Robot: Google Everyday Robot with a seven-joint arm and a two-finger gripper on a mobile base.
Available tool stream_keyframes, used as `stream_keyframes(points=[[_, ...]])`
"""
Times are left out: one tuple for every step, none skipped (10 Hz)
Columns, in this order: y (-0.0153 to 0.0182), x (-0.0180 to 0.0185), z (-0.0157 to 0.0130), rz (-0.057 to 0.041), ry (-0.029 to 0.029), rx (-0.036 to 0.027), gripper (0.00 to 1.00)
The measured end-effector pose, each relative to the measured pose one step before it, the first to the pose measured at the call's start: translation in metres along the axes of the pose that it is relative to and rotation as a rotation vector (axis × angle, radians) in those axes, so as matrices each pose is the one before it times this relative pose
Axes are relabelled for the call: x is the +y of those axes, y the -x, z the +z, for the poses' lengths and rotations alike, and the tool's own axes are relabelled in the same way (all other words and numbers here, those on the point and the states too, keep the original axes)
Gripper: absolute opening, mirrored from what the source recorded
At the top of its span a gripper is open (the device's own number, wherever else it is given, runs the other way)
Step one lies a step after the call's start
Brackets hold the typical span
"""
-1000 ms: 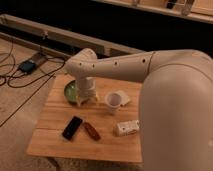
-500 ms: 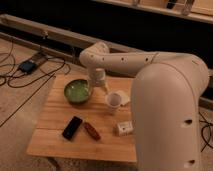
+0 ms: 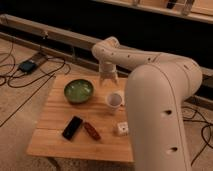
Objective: Wipe the white sponge on the table
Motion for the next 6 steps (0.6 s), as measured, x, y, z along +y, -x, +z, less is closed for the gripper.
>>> stream_keyframes(points=[[0.00656, -0.01047, 0.01231, 0.02462, -0.00382, -0.00013, 0.65], [0.00205, -0.00647, 0.01245, 0.02194, -0.00022, 0.00325, 0.65], [0.00009, -0.00401, 0.01188, 0.01615, 0.00110, 0.00567, 0.65], [-0.00092, -0.00409, 0.01295, 0.01570, 0.00355, 0.00711, 0.65], [-0.00350, -0.00486, 0.01653, 0.01902, 0.00593, 0.01394, 0.65], [-0.00293, -0.00213, 0.01022, 0.01136, 0.00569, 0.01019, 0.65]])
